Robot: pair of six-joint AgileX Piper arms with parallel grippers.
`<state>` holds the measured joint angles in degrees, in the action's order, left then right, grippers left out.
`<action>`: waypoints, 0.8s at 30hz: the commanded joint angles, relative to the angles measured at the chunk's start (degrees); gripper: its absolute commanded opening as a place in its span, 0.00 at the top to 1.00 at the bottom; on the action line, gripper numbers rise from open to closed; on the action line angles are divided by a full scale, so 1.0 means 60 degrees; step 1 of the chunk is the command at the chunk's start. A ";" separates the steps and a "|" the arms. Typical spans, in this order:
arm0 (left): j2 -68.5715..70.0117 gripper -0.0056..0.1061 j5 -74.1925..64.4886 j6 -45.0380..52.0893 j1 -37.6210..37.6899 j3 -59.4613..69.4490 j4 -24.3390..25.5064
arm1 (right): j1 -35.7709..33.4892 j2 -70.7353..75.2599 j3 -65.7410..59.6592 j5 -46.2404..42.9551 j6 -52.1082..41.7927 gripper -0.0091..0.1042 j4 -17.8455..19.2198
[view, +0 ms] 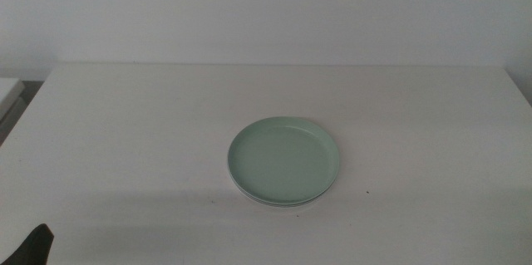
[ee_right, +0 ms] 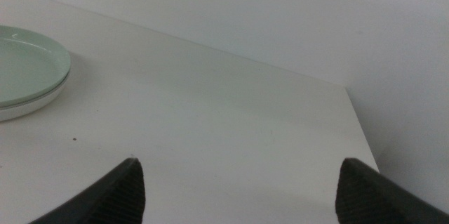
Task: Stack the three bowls on top of each other.
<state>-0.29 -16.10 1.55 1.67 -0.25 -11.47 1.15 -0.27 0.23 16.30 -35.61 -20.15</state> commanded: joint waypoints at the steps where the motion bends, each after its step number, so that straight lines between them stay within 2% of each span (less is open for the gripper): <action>1: 0.0049 0.11 0.0072 -0.0005 0.0009 0.0041 0.0115 | 0.0083 0.0046 -0.0039 -0.0156 -0.0043 0.13 0.0078; 4: 0.0049 0.11 0.0205 -0.0005 0.0009 0.0041 0.0115 | 0.0083 0.0046 -0.0039 -0.0156 -0.0043 0.13 -0.0141; 7: 0.0049 0.11 0.0206 -0.0005 0.0009 0.0041 0.0184 | 0.0083 0.0046 -0.0039 -0.0156 -0.0043 0.13 -0.0669; 15: 0.0049 0.11 0.0185 0.0016 0.0009 0.0041 0.0186 | 0.0083 0.0046 -0.0039 -0.0173 -0.0043 0.14 -0.0732; 17: 0.0049 0.11 0.0185 0.0016 0.0009 0.0041 0.0186 | 0.0083 0.0046 -0.0039 -0.0885 0.1157 0.11 -0.0539; 18: 0.0049 0.11 0.0185 0.0016 0.0009 0.0041 0.0186 | 0.0083 0.0046 -0.0039 -0.1191 0.1907 0.10 -0.0142; 19: 0.0049 0.11 0.0185 0.0016 0.0009 0.0041 0.0186 | 0.0083 0.0046 -0.0039 -0.1588 0.3050 0.10 0.0533; 20: 0.0049 0.11 0.0207 0.0019 0.0009 0.0041 0.0186 | 0.0083 0.0046 -0.0039 -0.1561 0.4305 0.10 0.1379; 22: 0.0049 0.11 0.0207 -0.0014 0.0009 0.0041 0.0186 | 0.0083 0.0046 -0.0039 -0.1636 0.5826 0.10 0.3178; 23: 0.0049 0.11 0.0207 -0.0014 0.0009 0.0041 0.0186 | 0.0083 0.0046 -0.0039 -0.1636 0.6270 0.10 0.3672; 24: 0.0049 0.11 0.0207 -0.0014 0.0009 0.0041 0.0186 | 0.0083 0.0046 -0.0039 -0.1636 0.6400 0.10 0.3775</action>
<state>-0.26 -15.63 1.55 1.67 0.03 -10.59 1.15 -0.27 0.14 7.59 -2.90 -3.05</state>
